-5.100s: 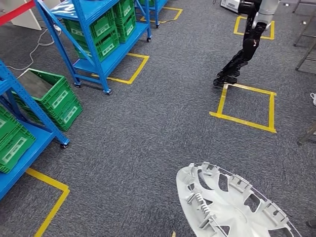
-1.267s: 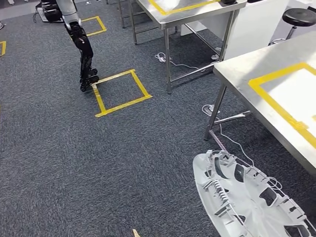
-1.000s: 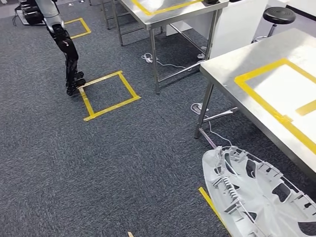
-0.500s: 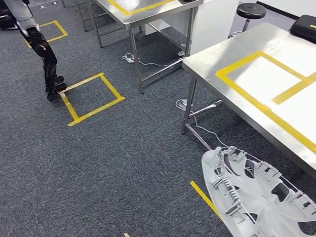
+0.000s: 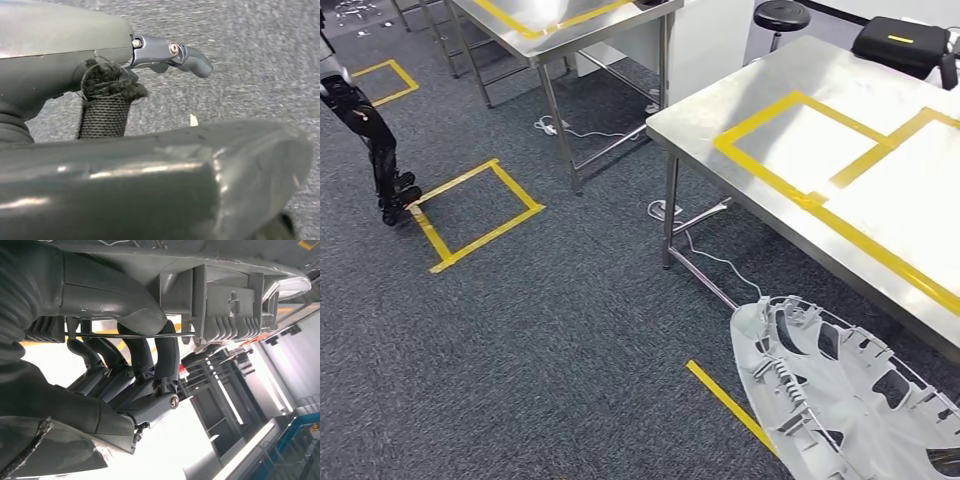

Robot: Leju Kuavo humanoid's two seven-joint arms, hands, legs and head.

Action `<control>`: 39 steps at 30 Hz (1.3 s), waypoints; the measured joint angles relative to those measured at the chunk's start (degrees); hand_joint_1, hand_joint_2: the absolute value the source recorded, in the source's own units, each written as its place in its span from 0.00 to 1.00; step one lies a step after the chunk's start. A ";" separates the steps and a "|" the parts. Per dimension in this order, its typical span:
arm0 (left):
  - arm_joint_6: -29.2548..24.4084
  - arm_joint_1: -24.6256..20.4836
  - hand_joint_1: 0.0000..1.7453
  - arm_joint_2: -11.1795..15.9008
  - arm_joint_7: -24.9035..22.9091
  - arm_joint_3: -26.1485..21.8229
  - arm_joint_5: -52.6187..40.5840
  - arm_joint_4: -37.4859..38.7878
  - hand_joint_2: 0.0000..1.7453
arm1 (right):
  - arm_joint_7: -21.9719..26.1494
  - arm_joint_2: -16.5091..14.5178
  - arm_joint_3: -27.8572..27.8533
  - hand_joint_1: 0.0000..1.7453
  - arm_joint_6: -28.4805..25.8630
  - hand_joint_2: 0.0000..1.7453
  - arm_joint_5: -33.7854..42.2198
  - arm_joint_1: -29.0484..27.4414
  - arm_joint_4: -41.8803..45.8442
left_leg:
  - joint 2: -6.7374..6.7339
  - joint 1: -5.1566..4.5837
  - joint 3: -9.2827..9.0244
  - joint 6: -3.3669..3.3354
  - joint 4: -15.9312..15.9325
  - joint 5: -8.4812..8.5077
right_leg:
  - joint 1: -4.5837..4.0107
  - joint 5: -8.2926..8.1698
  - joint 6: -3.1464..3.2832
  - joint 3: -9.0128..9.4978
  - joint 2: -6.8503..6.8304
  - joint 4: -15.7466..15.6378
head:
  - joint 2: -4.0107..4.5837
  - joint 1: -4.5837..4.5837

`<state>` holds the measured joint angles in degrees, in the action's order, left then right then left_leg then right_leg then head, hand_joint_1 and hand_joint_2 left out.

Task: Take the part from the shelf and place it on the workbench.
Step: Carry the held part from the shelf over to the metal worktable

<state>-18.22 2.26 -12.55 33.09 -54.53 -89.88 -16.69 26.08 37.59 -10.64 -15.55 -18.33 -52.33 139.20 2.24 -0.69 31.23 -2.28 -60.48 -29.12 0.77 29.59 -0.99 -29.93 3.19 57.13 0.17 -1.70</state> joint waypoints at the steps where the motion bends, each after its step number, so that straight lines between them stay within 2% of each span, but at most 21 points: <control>1: -0.01 0.02 0.00 0.07 0.00 0.00 0.00 0.01 0.00 | 0.00 -0.01 -0.01 1.00 0.01 1.00 0.01 0.04 0.02 | 0.71 -0.12 -0.69 -0.40 1.81 0.44 | 0.13 -0.10 -0.21 -0.26 0.39 0.03 | 0.00 -0.03; 4: -0.05 -0.01 0.00 0.08 0.00 0.00 0.02 0.05 0.00 | 0.00 -0.02 -0.08 1.00 0.00 1.00 0.00 -0.06 0.07 | 0.04 -0.13 -1.07 -0.62 3.52 0.64 | 0.42 -0.44 -1.19 -1.13 1.15 -0.10 | 0.00 -0.27; 6: -0.09 -0.09 0.00 0.05 0.00 0.00 0.03 0.06 0.00 | 0.01 -0.01 -0.20 1.00 -0.01 1.00 0.03 -0.10 0.12 | -1.00 0.19 -1.42 -0.69 4.79 1.21 | 0.31 1.10 -1.74 -2.31 -0.40 1.80 | 0.00 -0.04; 8: -0.07 -0.09 0.00 -0.05 0.03 0.00 0.03 0.10 0.00 | -0.03 0.01 -0.30 1.00 -0.01 1.00 0.08 -0.01 0.14 | -2.00 0.25 -1.46 -0.77 5.20 1.46 | 0.41 4.74 -2.30 -5.24 -2.26 8.22 | 0.00 0.23; 10: 0.45 -0.04 0.00 -0.15 0.52 0.00 0.17 0.22 0.00 | -1.57 0.01 -0.74 1.00 0.37 1.00 1.03 -0.46 0.16 | -3.10 0.22 -1.35 -0.75 5.12 1.45 | 0.57 7.10 -2.90 -8.12 -2.70 14.65 | 0.00 0.28; 11: 0.85 -0.08 0.00 -0.18 0.89 0.00 0.35 0.35 0.00 | -2.50 -0.04 -1.61 1.00 1.57 1.00 2.65 -0.97 0.22 | -3.60 0.24 -1.33 -0.70 5.04 1.42 | 0.66 6.72 -3.14 -8.26 -2.80 15.22 | 0.00 0.28; 12: 1.22 -0.17 0.00 -0.23 1.24 0.00 0.59 0.55 0.00 | -3.11 -0.49 -3.29 1.00 4.28 1.00 5.15 -1.28 0.29 | -4.04 0.30 -1.32 -0.58 4.90 1.34 | 0.75 5.31 -3.36 -7.21 -3.02 13.34 | 0.00 0.30; 14: 1.31 -0.45 0.00 -0.36 1.51 0.00 1.13 1.13 0.00 | -2.01 -3.96 -9.82 1.00 16.42 1.00 10.64 1.10 0.41 | -4.75 0.42 -1.30 -0.06 4.35 1.00 | 0.84 1.75 -3.66 -2.94 -4.27 5.31 | 0.00 0.38; 16: 0.86 -0.65 0.00 -0.48 1.65 0.01 1.58 1.77 0.00 | 0.07 -10.22 -19.52 1.00 36.37 1.00 13.54 6.90 0.62 | -5.33 0.29 -1.34 0.68 3.73 0.53 | 0.75 0.20 -3.04 -0.31 -5.00 0.02 | 0.01 0.45; 18: 0.47 -0.85 0.00 -0.49 1.83 0.02 1.86 2.28 0.00 | 1.33 -15.82 -28.48 1.00 55.54 1.00 14.19 11.67 1.08 | -5.82 0.16 -1.62 1.19 3.55 0.31 | 0.63 0.23 -1.90 -0.21 -4.49 -0.40 | 0.02 0.31; 19: 0.37 -0.97 0.00 -0.46 1.89 0.02 1.93 2.44 0.00 | 1.61 -17.99 -31.76 1.00 61.62 1.00 14.14 13.35 1.29 | -5.89 0.23 -1.72 1.44 3.49 0.19 | 0.66 0.16 -1.43 -0.20 -4.24 -0.35 | 0.02 0.23; 21: 0.26 -1.12 0.00 -0.42 1.96 0.02 1.99 2.78 0.00 | 1.78 -21.61 -36.91 1.00 66.91 1.00 13.79 15.81 1.60 | -4.83 0.43 -1.10 2.09 1.64 -1.49 | 0.78 -0.17 -0.59 -0.08 -3.80 -0.35 | 0.01 0.14; 23: 0.25 -1.17 0.00 -0.40 1.99 0.02 2.00 3.13 0.00 | 1.77 -24.03 -40.40 1.00 65.38 1.00 13.46 17.38 1.77 | -3.33 0.57 1.55 2.55 -4.81 -5.54 | 0.82 -0.51 0.01 -0.21 -3.18 -0.35 | 0.01 0.02; 25: 0.25 -1.16 0.00 -0.35 1.99 0.02 2.01 3.39 0.00 | 1.83 -25.87 -42.78 1.00 63.32 1.00 13.41 18.89 1.86 | -2.95 0.60 4.55 2.55 -12.20 -8.58 | 0.67 -0.70 0.25 -0.53 -2.21 -0.29 | 0.01 -0.05; 26: 0.25 -1.17 0.00 -0.33 1.99 0.02 2.01 3.51 0.00 | 1.87 -26.64 -43.66 1.00 62.82 1.00 13.42 19.60 1.91 | -2.92 0.59 5.05 2.38 -13.52 -8.47 | 0.56 -0.74 0.28 -0.57 -1.68 -0.27 | 0.01 -0.07; 27: 0.25 -1.19 0.00 -0.31 1.99 0.02 2.01 3.60 0.00 | 1.91 -27.31 -44.42 1.00 62.61 1.00 13.42 20.14 1.96 | -2.80 0.54 4.53 2.08 -12.42 -7.15 | 0.42 -0.75 0.28 -0.52 -1.15 -0.25 | 0.01 -0.07; 30: 0.26 -1.22 0.00 -0.16 1.90 0.02 2.05 3.76 0.00 | 2.35 -29.04 -46.35 1.00 64.01 1.00 13.19 21.87 2.22 | -0.24 0.27 -0.18 0.31 -1.18 -1.00 | 0.11 -0.76 0.18 -0.45 0.35 -0.17 | 0.02 0.04; 32: 0.27 -1.21 0.00 -0.09 1.41 0.02 2.27 3.91 0.00 | 3.62 -30.84 -47.86 1.00 68.10 1.00 12.30 23.66 2.57 | 1.34 0.06 -1.62 -0.44 2.69 0.06 | 0.28 -0.95 -0.30 -0.97 1.23 -0.08 | 0.02 0.05; 34: -0.04 -1.13 0.00 -0.21 1.03 0.02 2.57 3.99 0.00 | 6.37 -33.52 -51.01 1.00 76.53 1.00 10.69 26.93 3.32 | 0.66 0.04 -1.72 -0.42 3.52 0.12 | 0.51 -1.26 -1.02 -1.63 2.04 -0.12 | 0.01 -0.07; 36: -0.41 -1.10 0.00 -0.46 1.05 0.02 2.90 4.00 0.00 | 9.48 -36.11 -56.01 1.00 85.13 1.00 9.26 30.86 4.20 | -0.52 0.29 -1.90 -0.43 4.50 0.61 | 0.47 -0.37 -1.44 -2.68 0.78 1.15 | 0.01 0.05; 39: -0.47 -1.01 0.00 -0.87 1.03 0.00 3.17 4.01 0.00 | 11.46 -38.66 -62.11 1.00 89.67 1.00 8.30 34.91 5.00 | -2.33 0.39 -1.83 -0.57 5.05 0.91 | 0.45 4.86 -2.02 -7.05 -2.20 10.41 | 0.01 0.44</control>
<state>-18.69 1.25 -13.42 34.12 -54.53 -86.71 -12.68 37.53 -1.06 -72.75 74.12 -10.03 -17.42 144.20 -0.09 -0.29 29.40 -2.85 -55.43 -28.21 1.22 34.45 -3.01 -36.98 1.00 67.54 0.19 -1.27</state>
